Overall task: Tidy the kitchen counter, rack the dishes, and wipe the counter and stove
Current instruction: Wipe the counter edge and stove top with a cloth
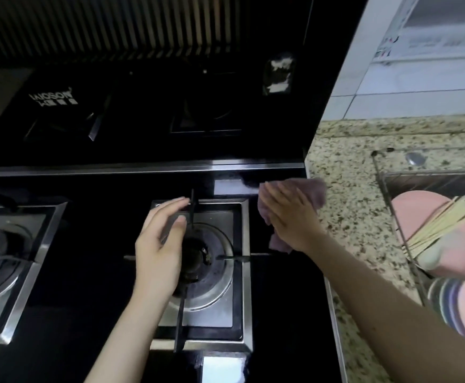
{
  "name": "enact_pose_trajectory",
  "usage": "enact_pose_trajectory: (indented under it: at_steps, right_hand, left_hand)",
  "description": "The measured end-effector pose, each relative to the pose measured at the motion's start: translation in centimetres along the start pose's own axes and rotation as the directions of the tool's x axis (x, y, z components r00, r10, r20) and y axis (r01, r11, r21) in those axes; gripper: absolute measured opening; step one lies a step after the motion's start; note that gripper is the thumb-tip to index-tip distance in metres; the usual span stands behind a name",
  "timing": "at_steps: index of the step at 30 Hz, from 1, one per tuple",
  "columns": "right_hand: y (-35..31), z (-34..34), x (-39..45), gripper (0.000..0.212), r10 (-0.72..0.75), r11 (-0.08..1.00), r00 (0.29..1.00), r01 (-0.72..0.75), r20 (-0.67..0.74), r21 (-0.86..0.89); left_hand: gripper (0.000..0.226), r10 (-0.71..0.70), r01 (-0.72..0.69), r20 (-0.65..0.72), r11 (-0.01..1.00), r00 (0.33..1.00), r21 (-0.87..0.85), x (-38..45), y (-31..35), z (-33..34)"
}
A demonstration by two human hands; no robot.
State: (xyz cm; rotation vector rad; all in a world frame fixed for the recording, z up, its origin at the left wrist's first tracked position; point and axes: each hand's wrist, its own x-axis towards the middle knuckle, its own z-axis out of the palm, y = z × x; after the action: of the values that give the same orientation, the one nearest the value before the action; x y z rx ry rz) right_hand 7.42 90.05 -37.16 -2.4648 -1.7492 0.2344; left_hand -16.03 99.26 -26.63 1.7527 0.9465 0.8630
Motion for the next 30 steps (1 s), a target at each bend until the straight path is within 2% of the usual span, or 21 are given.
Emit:
enact_pose_trajectory:
  at_steps: [8, 17, 25, 27, 28, 29, 30]
  right_hand:
    - [-6.0, 1.1, -9.8, 0.05, 0.06, 0.998, 0.997, -0.059, -0.05, 0.014]
    - [-13.3, 2.4, -23.8, 0.065, 0.095, 0.994, 0.995, -0.096, -0.035, -0.044]
    - [-19.9, 3.9, -30.8, 0.051, 0.142, 0.989, 0.981, -0.145, -0.135, -0.015]
    - [-21.2, 4.0, -32.1, 0.045, 0.162, 0.985, 0.966, -0.171, -0.199, -0.03]
    - [-21.8, 4.1, -32.7, 0.041, 0.158, 0.987, 0.957, -0.162, -0.242, 0.003]
    - [-22.1, 4.2, -33.0, 0.035, 0.194, 0.976, 0.943, -0.157, -0.271, 0.151]
    - [-22.7, 3.8, -33.2, 0.031, 0.311, 0.885, 0.921, -0.19, -0.236, 0.424]
  left_hand:
    - [0.031, -0.039, 0.044, 0.065, 0.996, 0.997, -0.079, -2.7, 2.0, 0.7]
    - [0.022, 0.01, 0.001, 0.173, 0.998, 0.985, -0.066, -9.3, 2.0, -1.5]
    - [0.023, 0.041, -0.025, 0.189, 0.996, 0.981, -0.088, -15.4, 2.6, -6.5]
    - [0.023, 0.046, -0.027, 0.199, 0.995, 0.979, -0.094, -16.8, 2.7, -8.1]
    - [0.023, 0.042, -0.022, 0.205, 0.995, 0.978, -0.101, -17.4, 2.8, -8.7]
    - [0.024, 0.035, -0.013, 0.209, 0.994, 0.977, -0.107, -17.8, 2.9, -9.1]
    - [0.024, 0.023, 0.0, 0.211, 0.994, 0.977, -0.111, -18.3, 3.3, -9.3]
